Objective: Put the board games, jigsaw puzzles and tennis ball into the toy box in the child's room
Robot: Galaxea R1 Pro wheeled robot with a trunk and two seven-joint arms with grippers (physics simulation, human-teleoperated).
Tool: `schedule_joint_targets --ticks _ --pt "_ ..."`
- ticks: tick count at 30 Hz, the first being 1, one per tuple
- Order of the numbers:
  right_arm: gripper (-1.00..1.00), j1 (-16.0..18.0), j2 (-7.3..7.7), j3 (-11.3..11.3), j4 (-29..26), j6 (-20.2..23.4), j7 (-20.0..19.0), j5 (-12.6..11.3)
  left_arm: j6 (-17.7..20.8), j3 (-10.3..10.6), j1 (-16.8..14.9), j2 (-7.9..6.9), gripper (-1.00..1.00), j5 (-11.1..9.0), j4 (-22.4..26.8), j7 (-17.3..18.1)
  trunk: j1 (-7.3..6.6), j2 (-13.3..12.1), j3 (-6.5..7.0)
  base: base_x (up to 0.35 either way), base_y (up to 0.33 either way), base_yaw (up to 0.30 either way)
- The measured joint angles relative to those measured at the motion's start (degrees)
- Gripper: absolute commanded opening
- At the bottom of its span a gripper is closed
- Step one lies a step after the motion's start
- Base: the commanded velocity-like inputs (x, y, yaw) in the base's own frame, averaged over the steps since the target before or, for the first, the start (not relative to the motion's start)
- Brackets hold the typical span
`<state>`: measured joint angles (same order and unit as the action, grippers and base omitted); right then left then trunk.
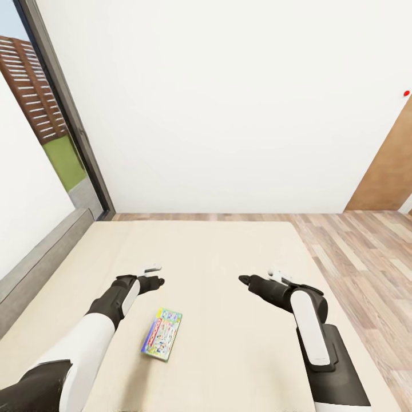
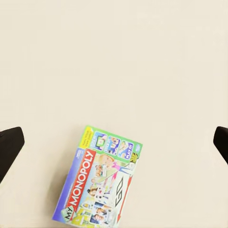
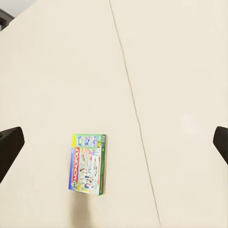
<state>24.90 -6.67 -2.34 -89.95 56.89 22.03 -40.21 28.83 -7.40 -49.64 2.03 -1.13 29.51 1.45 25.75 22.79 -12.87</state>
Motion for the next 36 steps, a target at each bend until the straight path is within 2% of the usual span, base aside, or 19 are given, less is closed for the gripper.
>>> schedule_joint_targets --ticks 36 --pt "1.00 0.00 -0.24 0.02 0.58 -0.13 0.02 -0.06 -0.45 0.10 -0.51 0.01 1.00 0.35 -0.16 -0.34 0.00 0.01 -3.41 0.000 0.000 0.000"
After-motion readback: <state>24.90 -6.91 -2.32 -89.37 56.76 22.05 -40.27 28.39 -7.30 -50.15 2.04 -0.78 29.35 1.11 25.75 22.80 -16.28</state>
